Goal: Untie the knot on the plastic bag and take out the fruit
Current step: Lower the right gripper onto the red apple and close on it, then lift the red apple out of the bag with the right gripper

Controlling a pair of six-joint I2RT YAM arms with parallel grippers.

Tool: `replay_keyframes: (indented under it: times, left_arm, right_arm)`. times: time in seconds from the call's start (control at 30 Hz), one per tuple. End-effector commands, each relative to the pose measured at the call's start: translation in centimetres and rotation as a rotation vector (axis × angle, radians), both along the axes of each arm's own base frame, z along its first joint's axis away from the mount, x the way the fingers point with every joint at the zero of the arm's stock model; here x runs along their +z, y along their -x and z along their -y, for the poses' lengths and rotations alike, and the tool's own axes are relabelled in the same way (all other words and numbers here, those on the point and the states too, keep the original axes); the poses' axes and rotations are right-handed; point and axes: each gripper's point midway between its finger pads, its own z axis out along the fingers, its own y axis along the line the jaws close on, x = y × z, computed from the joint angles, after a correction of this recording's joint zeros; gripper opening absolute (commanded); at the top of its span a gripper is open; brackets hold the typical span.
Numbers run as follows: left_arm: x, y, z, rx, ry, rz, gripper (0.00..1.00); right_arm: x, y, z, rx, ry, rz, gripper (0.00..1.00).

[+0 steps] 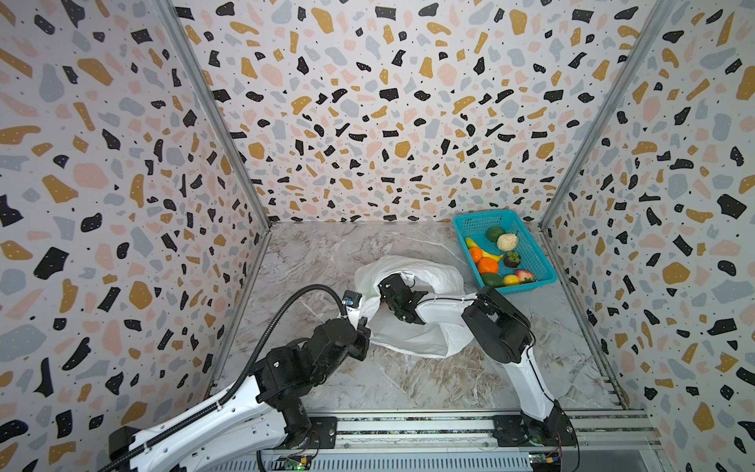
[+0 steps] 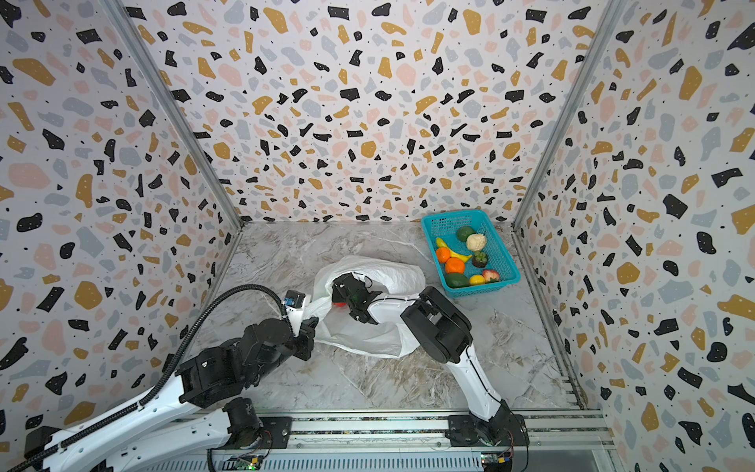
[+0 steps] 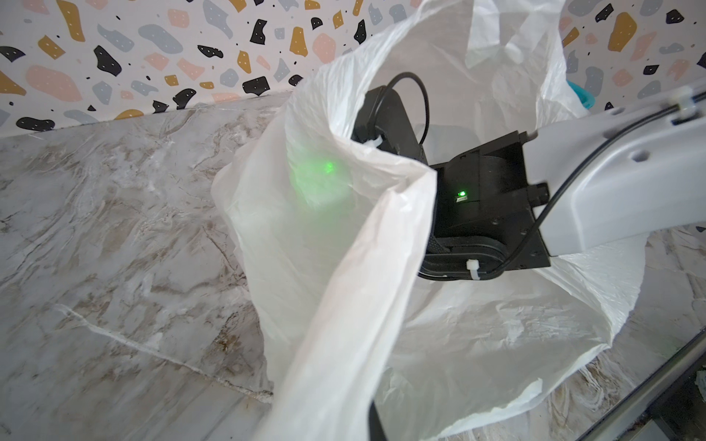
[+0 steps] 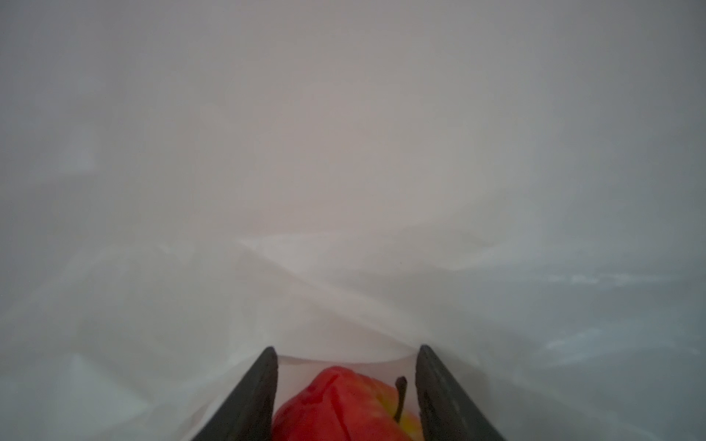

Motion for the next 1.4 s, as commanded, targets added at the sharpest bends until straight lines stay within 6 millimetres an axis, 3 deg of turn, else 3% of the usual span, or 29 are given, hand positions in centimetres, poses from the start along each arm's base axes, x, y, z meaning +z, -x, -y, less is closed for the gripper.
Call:
replay_keyframes:
  times: [0.0, 0.13, 0.57, 0.7, 1.0, 1.2, 1.37]
  left_arm:
    - [0.1, -0.2, -0.1, 0.007, -0.007, 0.017, 0.0]
    - [0.1, -0.1, -0.2, 0.006, -0.003, 0.02, 0.0]
    - [0.5, -0.1, -0.3, 0.007, 0.008, 0.03, 0.0]
    - [0.3, -0.1, -0.2, 0.004, 0.007, 0.029, 0.0]
    - [0.3, -0.1, -0.2, 0.003, 0.004, 0.028, 0.0]
    - [0.3, -0.3, -0.2, 0.01, -0.006, 0.035, 0.0]
    - [0.8, -0.8, -0.7, 0.039, -0.021, 0.061, 0.0]
  right_arm:
    - [0.1, 1.3, -0.2, 0.069, 0.001, -0.06, 0.72]
    - [0.2, 1.9, -0.6, 0.097, -0.023, -0.092, 0.79]
    - [-0.2, 4.1, 0.0, 0.134, -0.002, -0.189, 0.83]
    - [-0.5, 4.2, 0.8, 0.117, 0.01, -0.188, 0.71]
    - [1.4, 4.0, 0.2, 0.134, 0.02, -0.136, 0.62]
    - [3.9, 4.2, 0.2, 0.151, -0.013, -0.108, 0.6]
    - [5.1, 5.6, 0.5, 0.195, -0.031, -0.122, 0.6]
